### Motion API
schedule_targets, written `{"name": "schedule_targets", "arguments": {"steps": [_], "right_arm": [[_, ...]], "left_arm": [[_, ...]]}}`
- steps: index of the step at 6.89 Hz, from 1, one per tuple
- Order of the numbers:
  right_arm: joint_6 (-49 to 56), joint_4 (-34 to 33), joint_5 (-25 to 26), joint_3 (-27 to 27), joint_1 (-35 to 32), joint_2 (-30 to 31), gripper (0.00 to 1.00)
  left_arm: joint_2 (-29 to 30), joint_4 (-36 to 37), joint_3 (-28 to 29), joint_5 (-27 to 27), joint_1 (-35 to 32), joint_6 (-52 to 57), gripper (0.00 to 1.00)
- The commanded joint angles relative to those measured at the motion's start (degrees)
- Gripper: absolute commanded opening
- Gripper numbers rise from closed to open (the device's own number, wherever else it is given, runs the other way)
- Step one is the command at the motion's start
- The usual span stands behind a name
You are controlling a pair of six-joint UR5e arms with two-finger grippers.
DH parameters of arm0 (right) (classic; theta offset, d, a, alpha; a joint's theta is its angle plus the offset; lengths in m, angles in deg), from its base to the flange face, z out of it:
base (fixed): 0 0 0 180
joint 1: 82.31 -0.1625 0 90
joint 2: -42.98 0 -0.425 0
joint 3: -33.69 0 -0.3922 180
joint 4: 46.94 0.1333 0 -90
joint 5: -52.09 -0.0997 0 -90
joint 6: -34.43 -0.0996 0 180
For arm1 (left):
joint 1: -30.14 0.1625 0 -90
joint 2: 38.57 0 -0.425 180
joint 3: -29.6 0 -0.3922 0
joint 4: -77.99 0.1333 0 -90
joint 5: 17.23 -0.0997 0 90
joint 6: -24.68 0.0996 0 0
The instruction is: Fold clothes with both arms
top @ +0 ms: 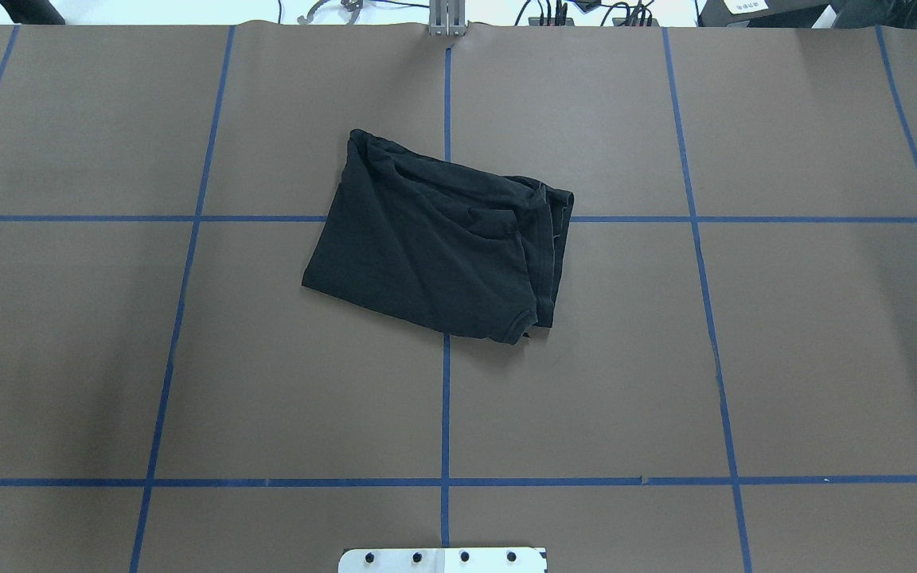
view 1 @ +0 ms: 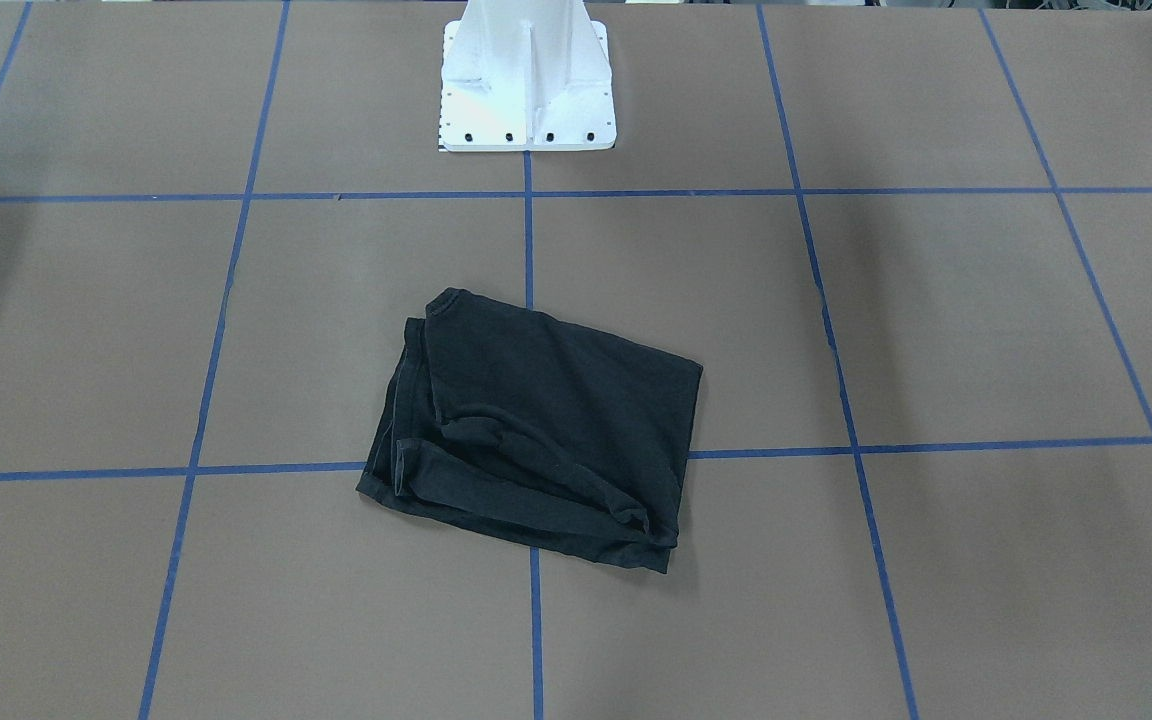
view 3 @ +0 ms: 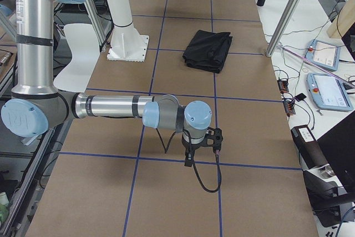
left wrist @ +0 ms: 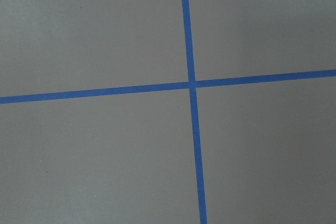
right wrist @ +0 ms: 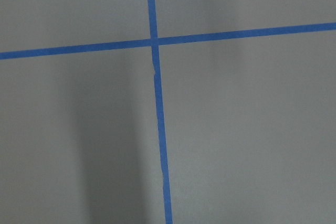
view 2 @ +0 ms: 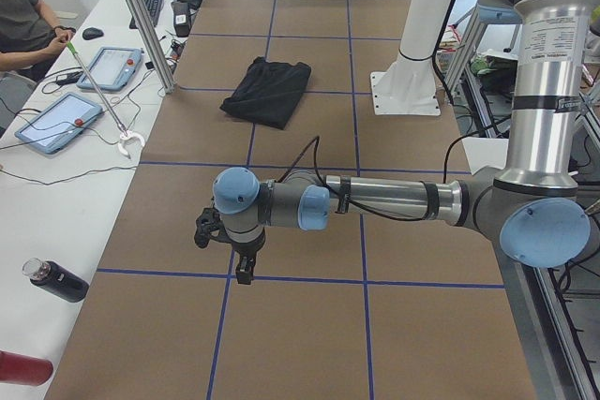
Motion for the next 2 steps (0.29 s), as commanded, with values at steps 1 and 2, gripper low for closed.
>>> {"name": "schedule_targets", "arguments": {"steps": [1, 2], "right_arm": [[-0.01, 0.00, -0.07, -0.09, 0.00, -0.01, 1.00], [0.08, 0.00, -0.07, 0.00, 0.00, -0.01, 1.00]], "left_arm": [[0.16, 0.00, 0.00, 0.00, 0.06, 0.02, 1.00], [0.34, 0.00, 0.00, 0.00, 0.06, -0.06, 1.00]]}}
